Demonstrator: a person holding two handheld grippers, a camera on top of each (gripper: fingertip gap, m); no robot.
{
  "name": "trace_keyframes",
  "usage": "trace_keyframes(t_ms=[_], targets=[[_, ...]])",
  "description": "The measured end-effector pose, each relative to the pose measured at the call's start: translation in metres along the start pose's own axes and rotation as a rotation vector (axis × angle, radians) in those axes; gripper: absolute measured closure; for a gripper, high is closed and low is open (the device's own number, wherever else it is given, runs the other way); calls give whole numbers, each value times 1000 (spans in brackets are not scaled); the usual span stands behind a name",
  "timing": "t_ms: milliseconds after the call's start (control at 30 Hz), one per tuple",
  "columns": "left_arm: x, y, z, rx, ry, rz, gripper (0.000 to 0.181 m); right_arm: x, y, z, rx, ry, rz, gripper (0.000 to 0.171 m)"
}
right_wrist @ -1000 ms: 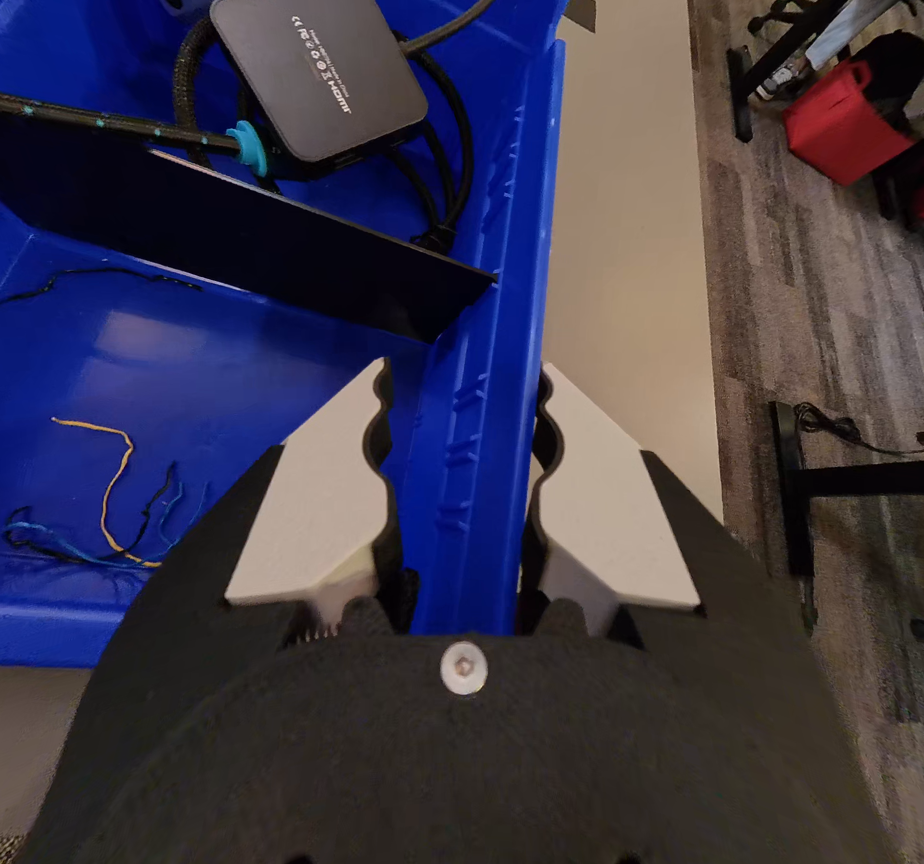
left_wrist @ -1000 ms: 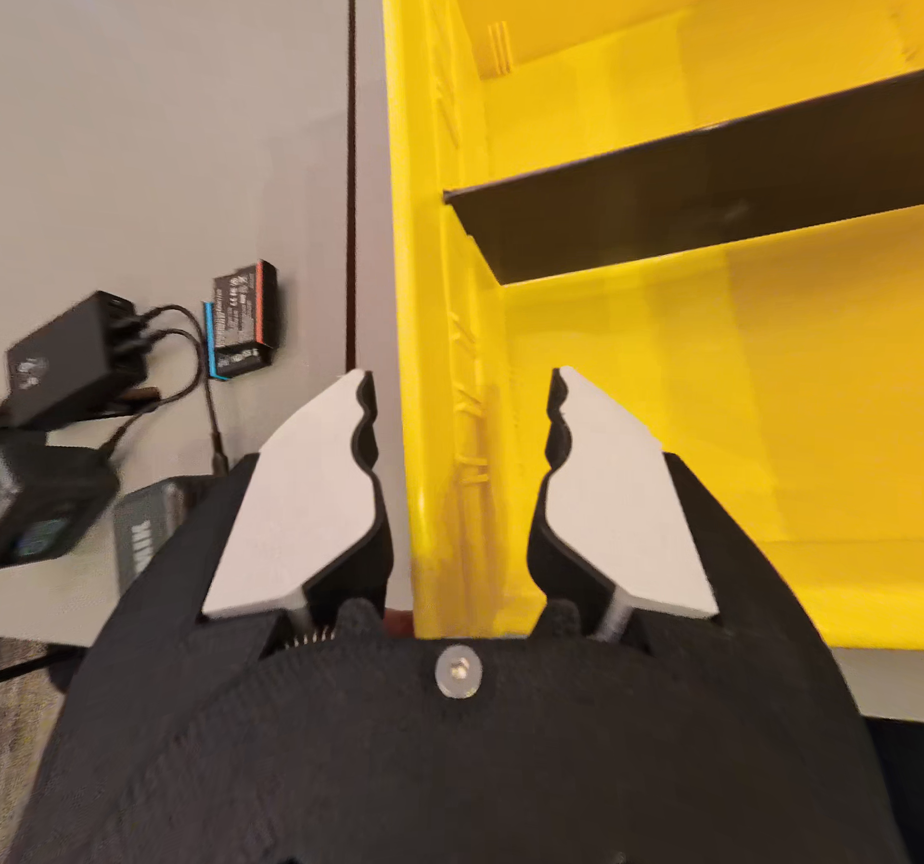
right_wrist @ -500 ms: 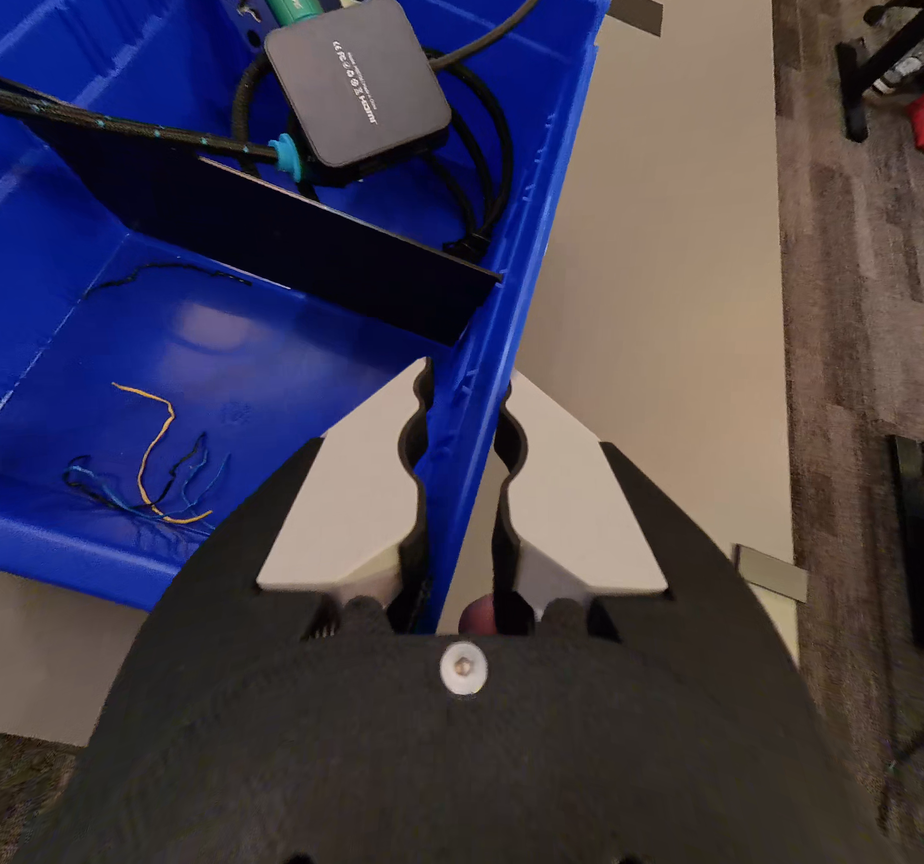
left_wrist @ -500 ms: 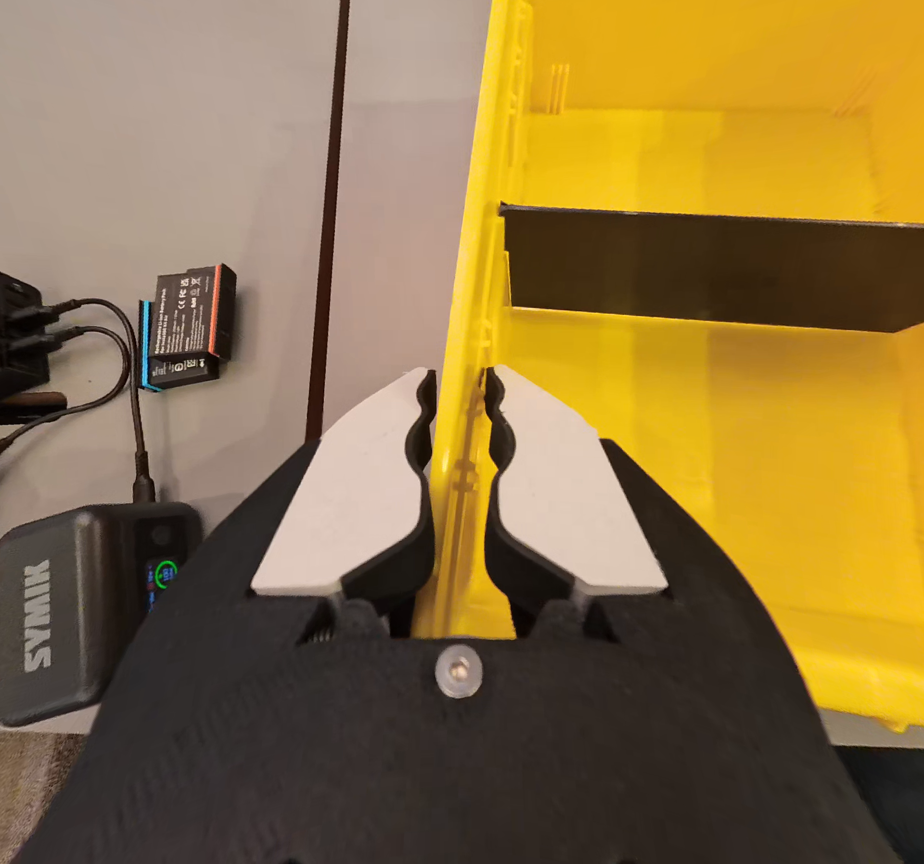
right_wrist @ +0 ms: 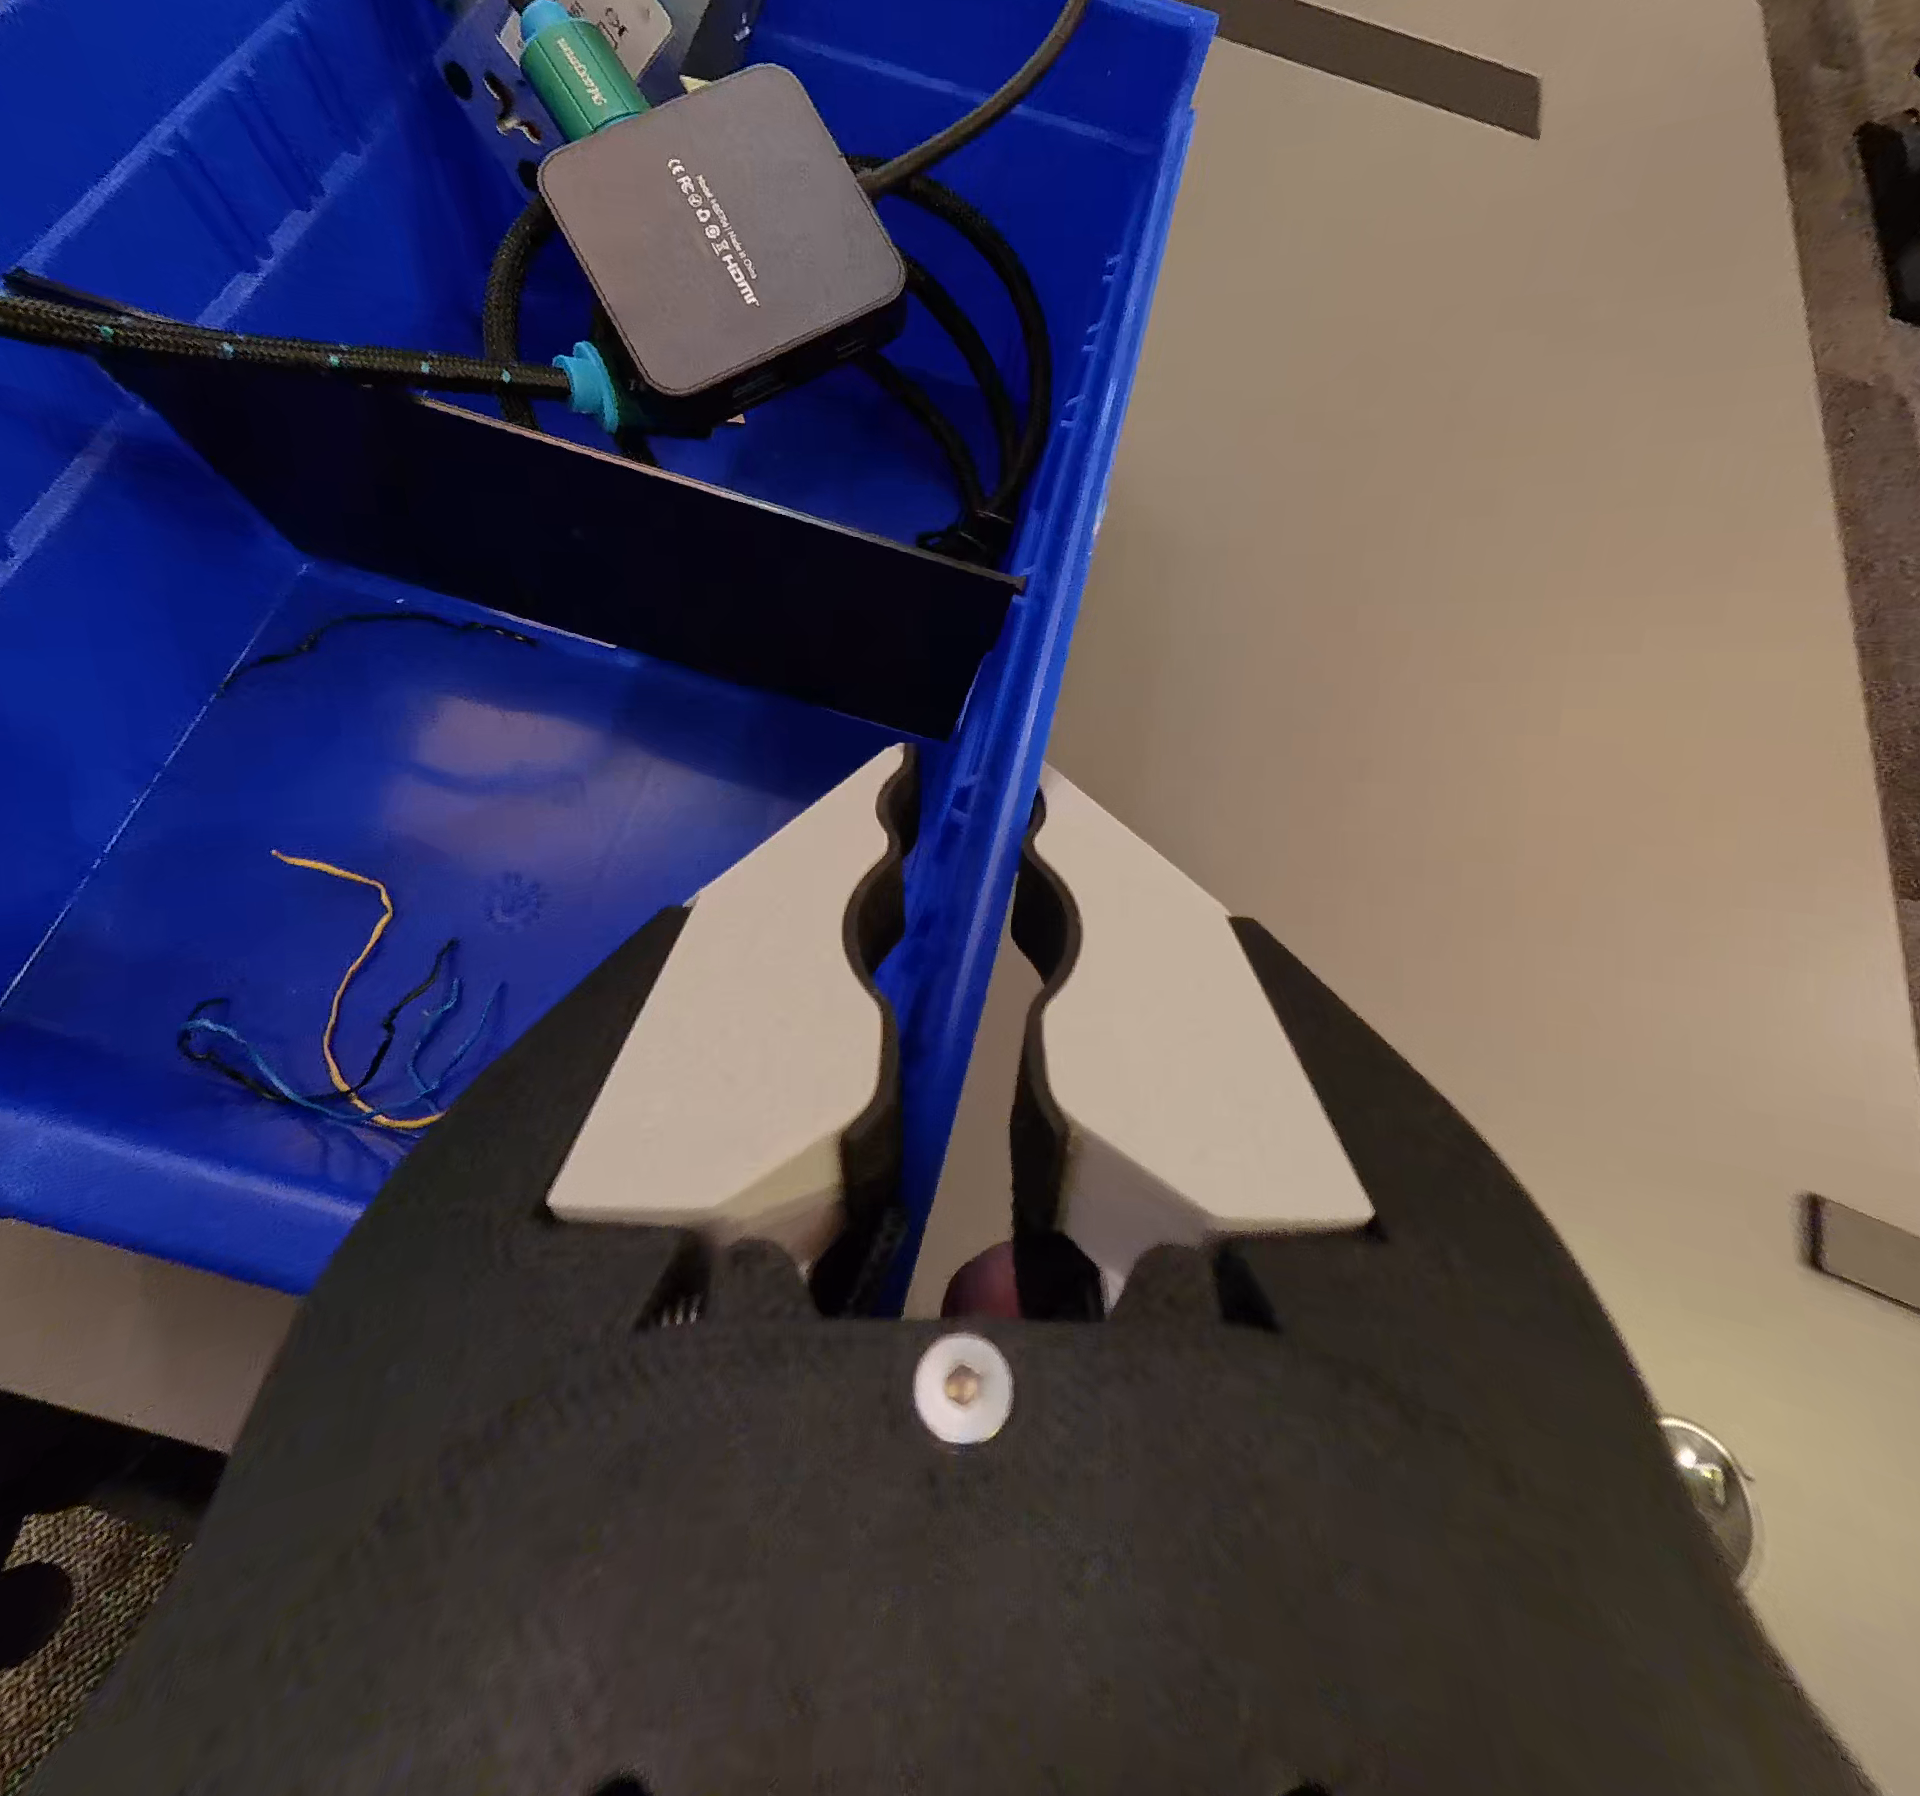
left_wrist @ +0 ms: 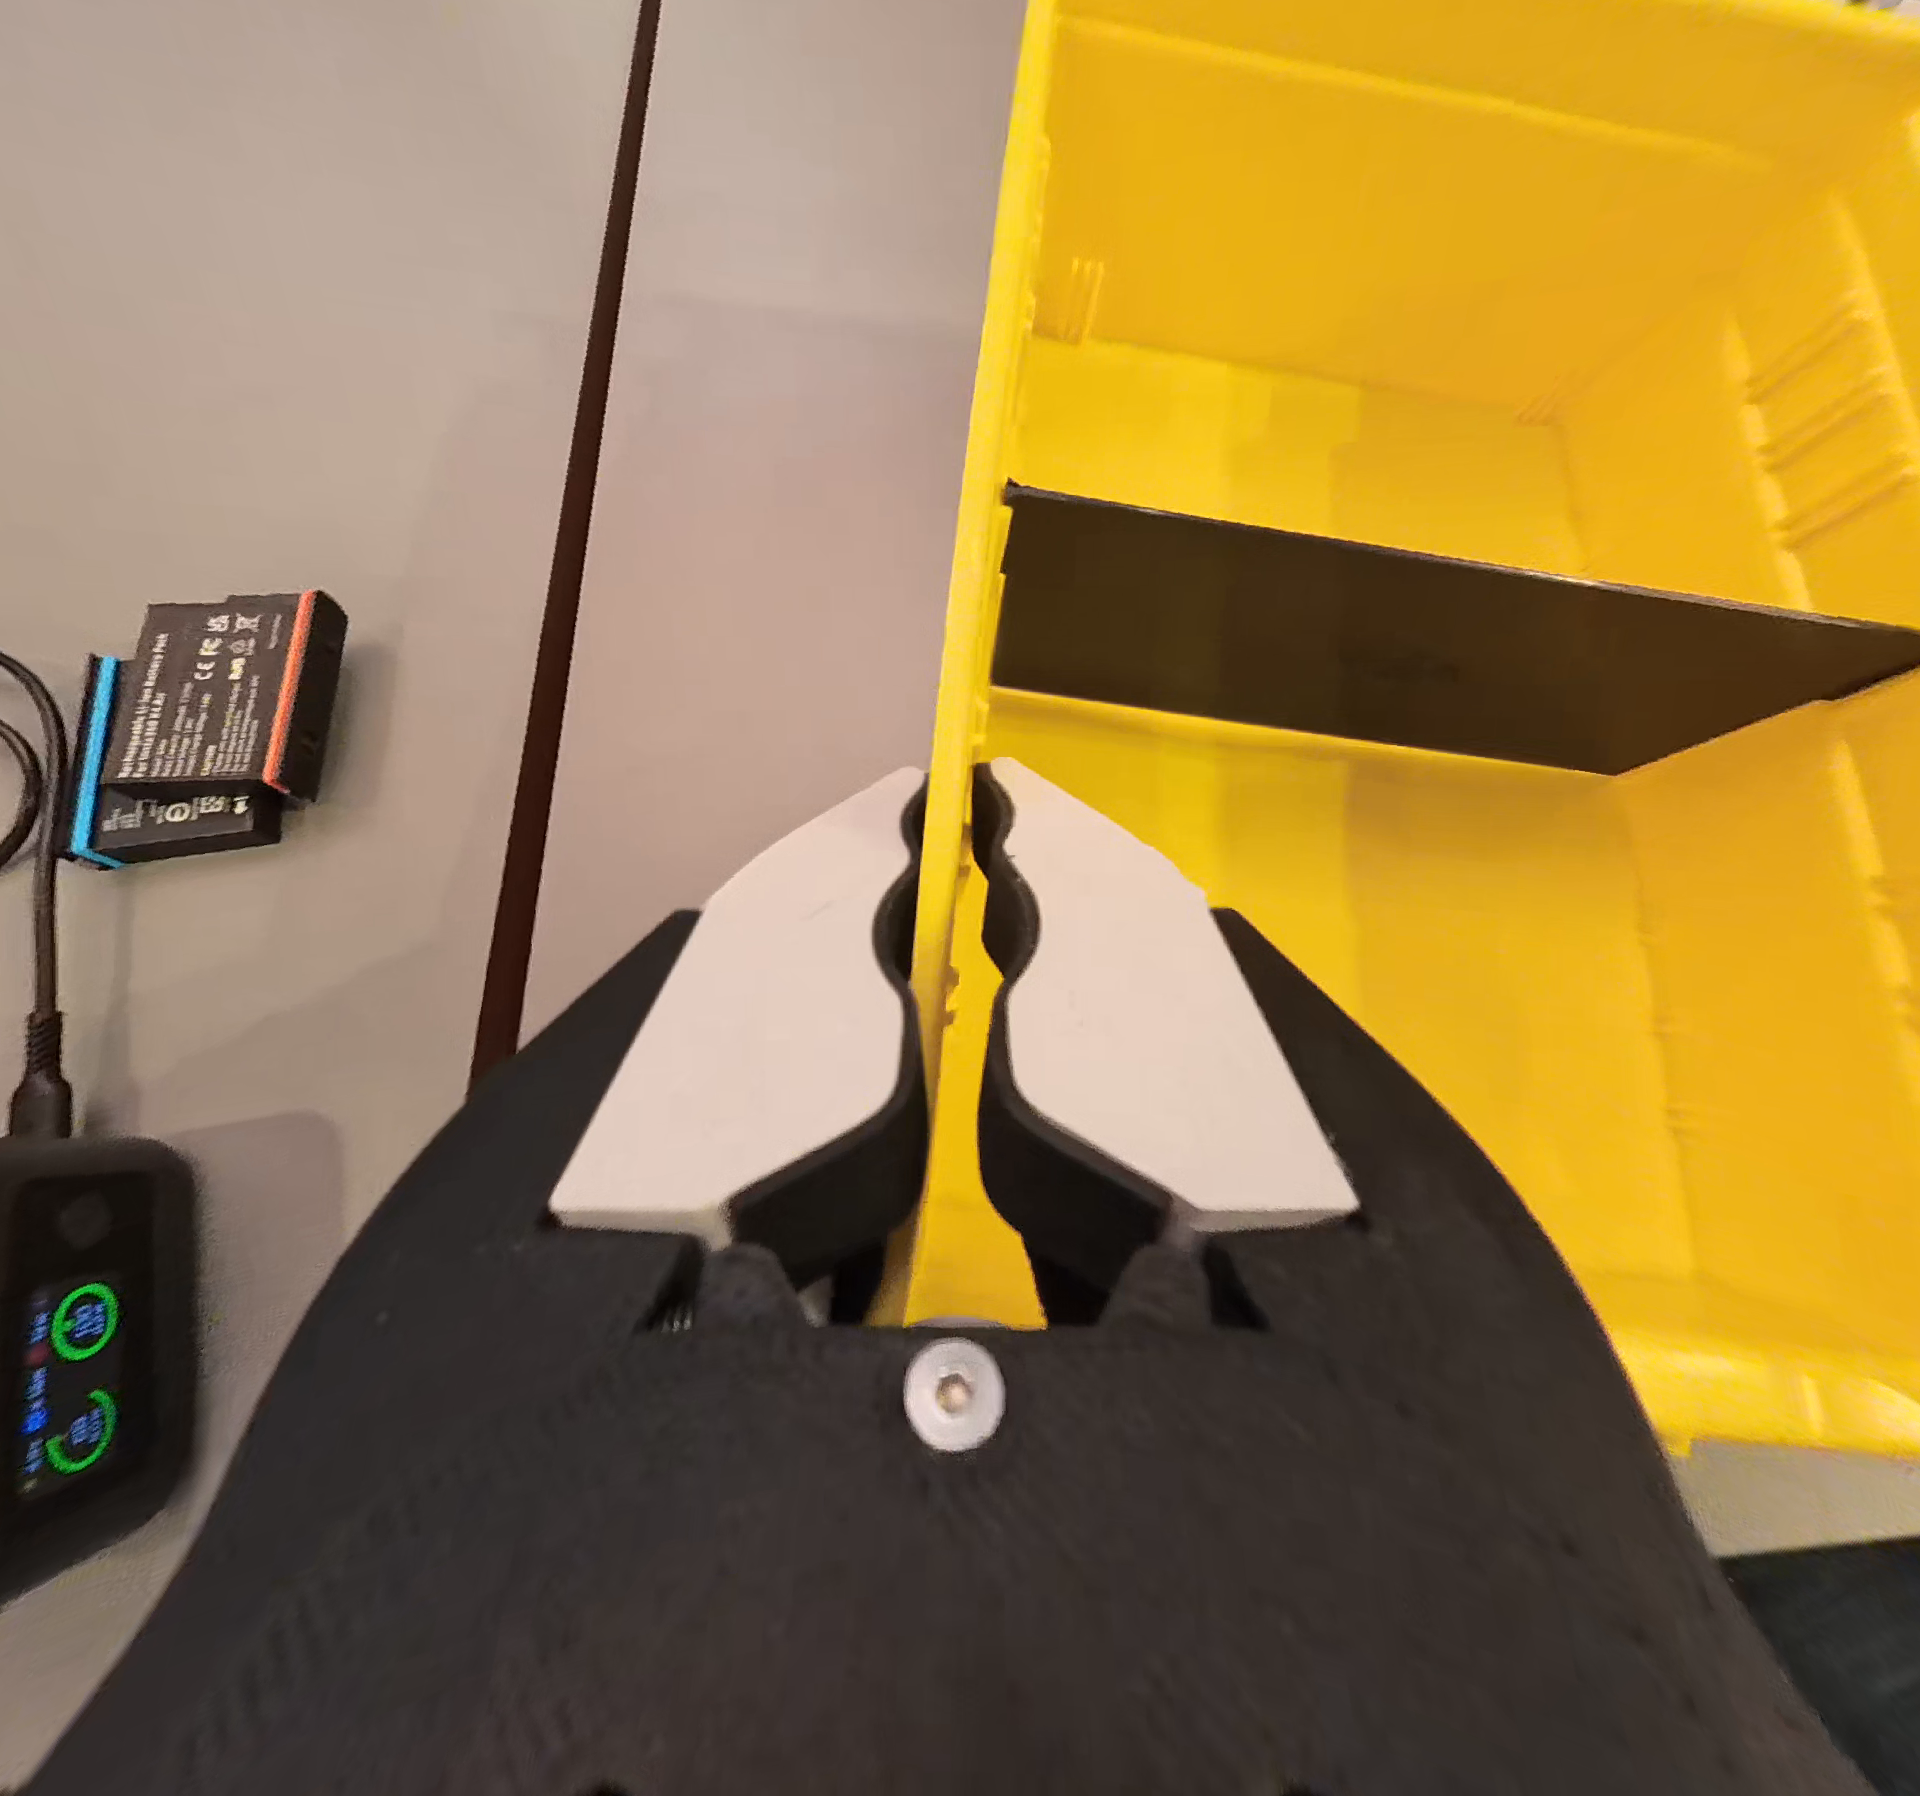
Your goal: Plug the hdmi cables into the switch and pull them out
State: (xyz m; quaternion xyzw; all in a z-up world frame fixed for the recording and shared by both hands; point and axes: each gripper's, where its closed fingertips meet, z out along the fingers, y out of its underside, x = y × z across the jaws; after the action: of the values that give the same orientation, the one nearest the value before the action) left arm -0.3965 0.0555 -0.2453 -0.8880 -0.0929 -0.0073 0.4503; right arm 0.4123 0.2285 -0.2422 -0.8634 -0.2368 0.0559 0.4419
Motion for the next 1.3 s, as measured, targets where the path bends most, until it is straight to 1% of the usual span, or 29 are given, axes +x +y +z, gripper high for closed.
trace_keyframes(t_ms=[67, 333, 400, 500, 567, 700, 900, 1067, 1133, 1233, 1300], targets=[[3, -4, -1, 31, 6, -10, 179, -15, -4, 2, 5, -15, -10, 158], [12, -20, -10, 113, -1, 57, 179, -68, -21, 15, 22, -58, -35, 156], [14, -24, -14, 134, -6, 74, 179, -84, -27, 19, 36, -79, -24, 153], [15, -30, -20, 167, -16, 84, 179, -109, -35, 26, 46, -101, -21, 143], [16, -37, -25, 197, -25, 78, 179, -123, -39, 30, 50, -101, -28, 143], [16, -50, -36, 270, -28, 42, 179, -150, -48, 36, 60, -134, -32, 142], [17, -64, -52, 354, -4, -20, 179, -207, -61, 45, 78, -193, -57, 127], [12, -72, -60, 405, -3, -82, 179, -251, -75, 55, 89, -230, -71, 124], [8, -74, -64, 431, -5, -131, 179, -273, -81, 60, 88, -272, -54, 123], [1, -82, -75, 485, -19, -167, 179, -311, -83, 68, 58, -358, -33, 110], [-2, -86, -81, 513, -22, -177, 179, -330, -86, 74, 48, -378, -43, 104]])
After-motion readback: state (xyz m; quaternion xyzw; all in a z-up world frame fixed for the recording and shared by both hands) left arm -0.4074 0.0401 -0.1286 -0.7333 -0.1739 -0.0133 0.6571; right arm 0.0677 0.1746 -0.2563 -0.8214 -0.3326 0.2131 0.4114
